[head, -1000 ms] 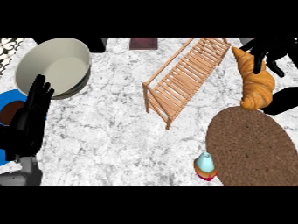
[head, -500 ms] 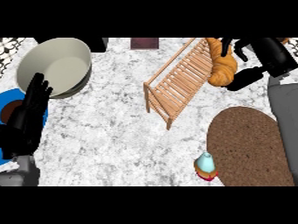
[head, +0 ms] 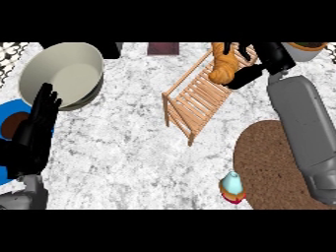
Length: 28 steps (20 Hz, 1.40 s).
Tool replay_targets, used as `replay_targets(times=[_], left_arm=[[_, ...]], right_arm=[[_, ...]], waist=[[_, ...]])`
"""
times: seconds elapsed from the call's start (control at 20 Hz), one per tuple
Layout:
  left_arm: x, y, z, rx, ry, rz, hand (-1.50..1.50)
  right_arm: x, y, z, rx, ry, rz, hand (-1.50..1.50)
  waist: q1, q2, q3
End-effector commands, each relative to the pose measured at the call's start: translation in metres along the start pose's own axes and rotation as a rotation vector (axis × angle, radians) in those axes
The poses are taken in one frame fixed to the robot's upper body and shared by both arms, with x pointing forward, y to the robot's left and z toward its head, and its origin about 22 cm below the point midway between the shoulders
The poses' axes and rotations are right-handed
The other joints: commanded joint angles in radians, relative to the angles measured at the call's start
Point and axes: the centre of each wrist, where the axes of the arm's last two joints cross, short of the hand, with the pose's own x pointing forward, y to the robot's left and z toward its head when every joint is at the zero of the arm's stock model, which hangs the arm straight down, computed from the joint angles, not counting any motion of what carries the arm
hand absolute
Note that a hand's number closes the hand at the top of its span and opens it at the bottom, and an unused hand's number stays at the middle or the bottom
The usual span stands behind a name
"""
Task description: Pick the croissant from the placemat and place it in the tiered shelf
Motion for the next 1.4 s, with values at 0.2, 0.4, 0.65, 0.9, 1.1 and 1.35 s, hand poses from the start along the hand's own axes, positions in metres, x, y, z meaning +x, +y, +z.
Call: replay_targets(times=[0.2, 0.4, 0.65, 0.9, 1.1, 1.35], left_arm=[[0.001, -0.006, 0.001, -0.013, -0.003, 0.006, 0.00], [0.013, 0.004, 0.003, -0.004, -0.004, -0.004, 0.00], [0.020, 0.003, -0.006, 0.011, -0.004, 0.014, 0.00], [0.000, -0.009, 0.001, 0.011, 0.009, -0.005, 0.00], [0.005, 0.023, 0.006, 0.009, -0.009, -0.002, 0.00], [-0.006, 0.001, 0.001, 0.002, -0.003, 0.005, 0.00]], right_arm=[[-0.002, 0.007, -0.029, 0.081, 0.060, -0.111, -1.50], [-0.013, 0.007, -0.029, 0.083, 0.044, -0.134, -1.50], [-0.020, -0.003, -0.025, 0.064, -0.029, -0.237, -1.50], [-0.003, -0.042, -0.033, -0.018, -0.049, -0.365, -1.50], [-0.022, -0.086, -0.017, -0.126, 0.054, -0.359, -1.50], [-0.036, -0.153, 0.011, -0.214, 0.156, -0.395, -1.50]], waist=[[0.003, 0.002, 0.000], [0.004, 0.001, 0.000], [-0.002, 0.001, 0.001], [-0.014, -0.004, 0.000], [0.001, 0.000, 0.000], [0.003, 0.006, 0.000]])
